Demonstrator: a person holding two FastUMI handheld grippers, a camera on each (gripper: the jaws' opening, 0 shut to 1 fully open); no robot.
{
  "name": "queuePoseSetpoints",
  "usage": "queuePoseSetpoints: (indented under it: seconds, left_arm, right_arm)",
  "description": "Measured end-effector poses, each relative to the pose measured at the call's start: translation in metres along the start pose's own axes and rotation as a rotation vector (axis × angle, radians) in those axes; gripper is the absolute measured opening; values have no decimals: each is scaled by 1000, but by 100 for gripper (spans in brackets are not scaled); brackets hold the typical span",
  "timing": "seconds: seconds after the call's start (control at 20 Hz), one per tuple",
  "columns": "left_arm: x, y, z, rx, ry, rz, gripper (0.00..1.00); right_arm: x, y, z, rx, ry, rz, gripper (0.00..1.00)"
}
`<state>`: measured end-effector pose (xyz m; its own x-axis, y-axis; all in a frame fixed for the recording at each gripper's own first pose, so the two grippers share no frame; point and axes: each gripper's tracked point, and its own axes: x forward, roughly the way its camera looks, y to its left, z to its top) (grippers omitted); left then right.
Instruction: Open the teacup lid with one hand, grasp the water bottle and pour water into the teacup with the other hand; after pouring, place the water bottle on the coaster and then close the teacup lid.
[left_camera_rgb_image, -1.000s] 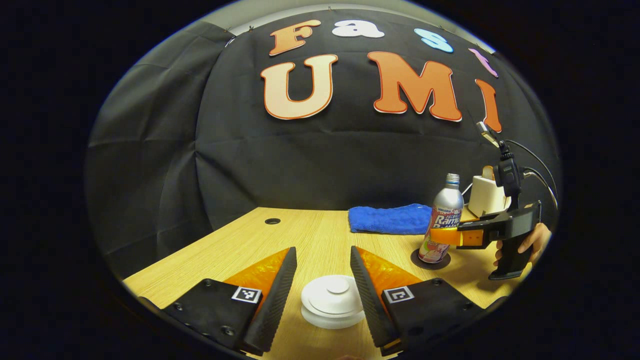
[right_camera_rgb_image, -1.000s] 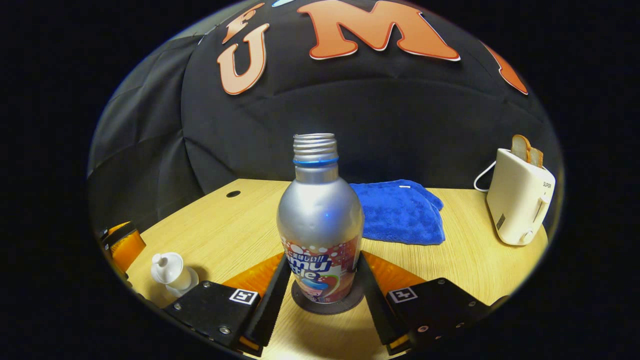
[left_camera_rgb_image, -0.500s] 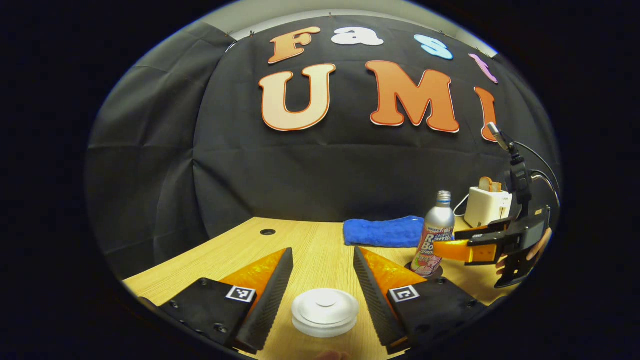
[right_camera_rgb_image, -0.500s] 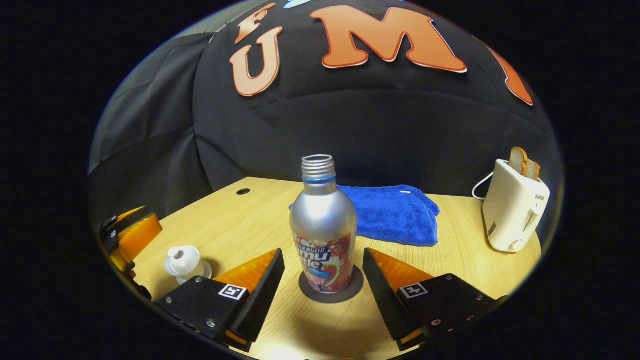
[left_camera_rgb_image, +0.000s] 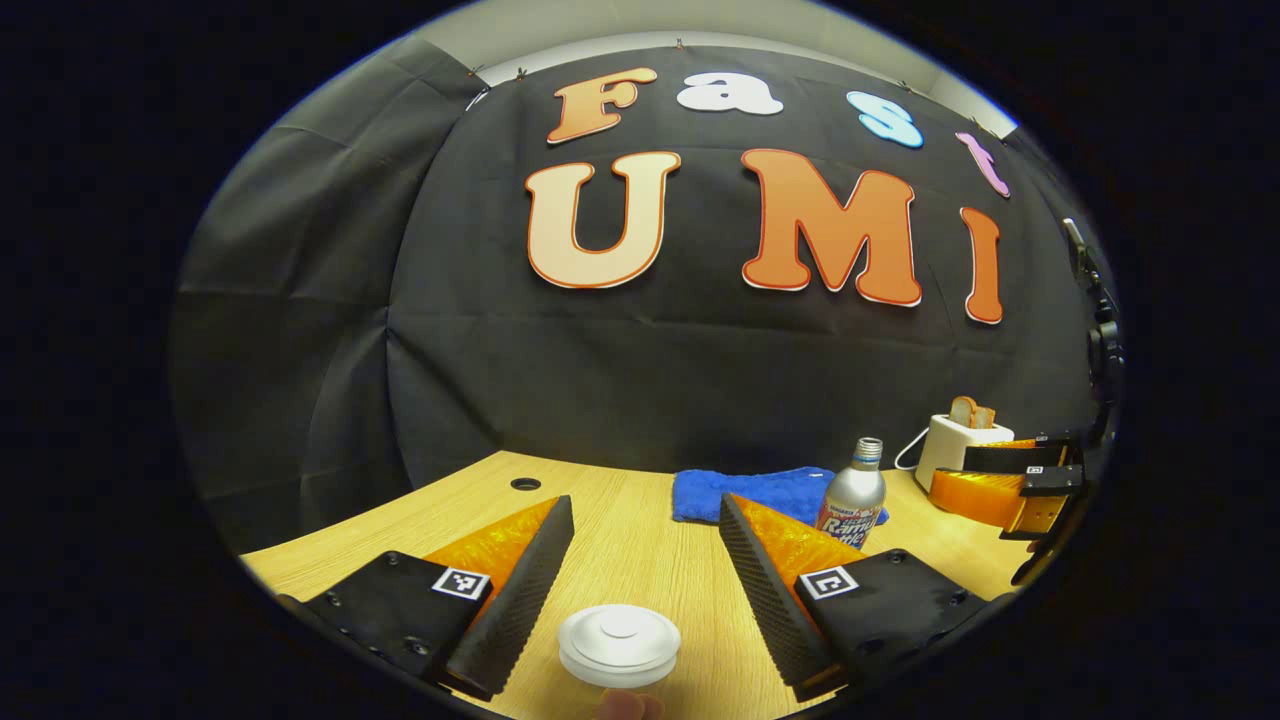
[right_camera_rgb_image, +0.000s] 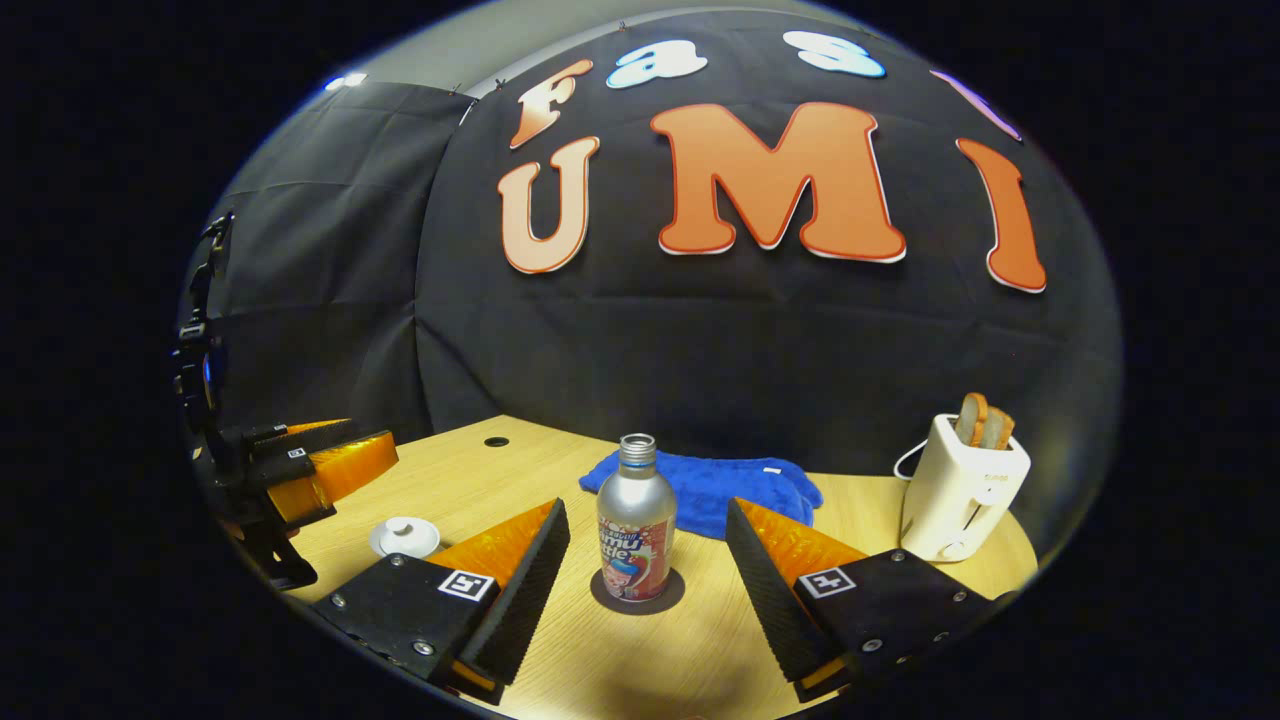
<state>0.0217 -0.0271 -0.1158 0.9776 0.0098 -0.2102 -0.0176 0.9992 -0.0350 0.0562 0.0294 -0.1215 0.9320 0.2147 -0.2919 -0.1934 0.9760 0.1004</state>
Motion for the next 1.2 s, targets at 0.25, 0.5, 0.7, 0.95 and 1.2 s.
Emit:
queuePoseSetpoints:
  seconds: [0.25,0.5,0.7,0.95,1.2]
  left_arm:
    - [-7,1,23,6,-66,11,96]
    - [-11,0,34,0,-101,8,99]
    - [-13,0,38,-3,-119,16,99]
    - [-14,0,42,-2,-133,13,99]
    - [-13,0,42,-10,-140,10,96]
  right_arm:
    - [-17,-11,19,-8,-85,-41,95]
    - [-27,-23,27,-21,-126,-96,95]
    - [-33,-27,29,-3,-139,-103,95]
    - [-41,-32,33,6,-160,-116,95]
    - [-46,-35,37,4,-181,-126,95]
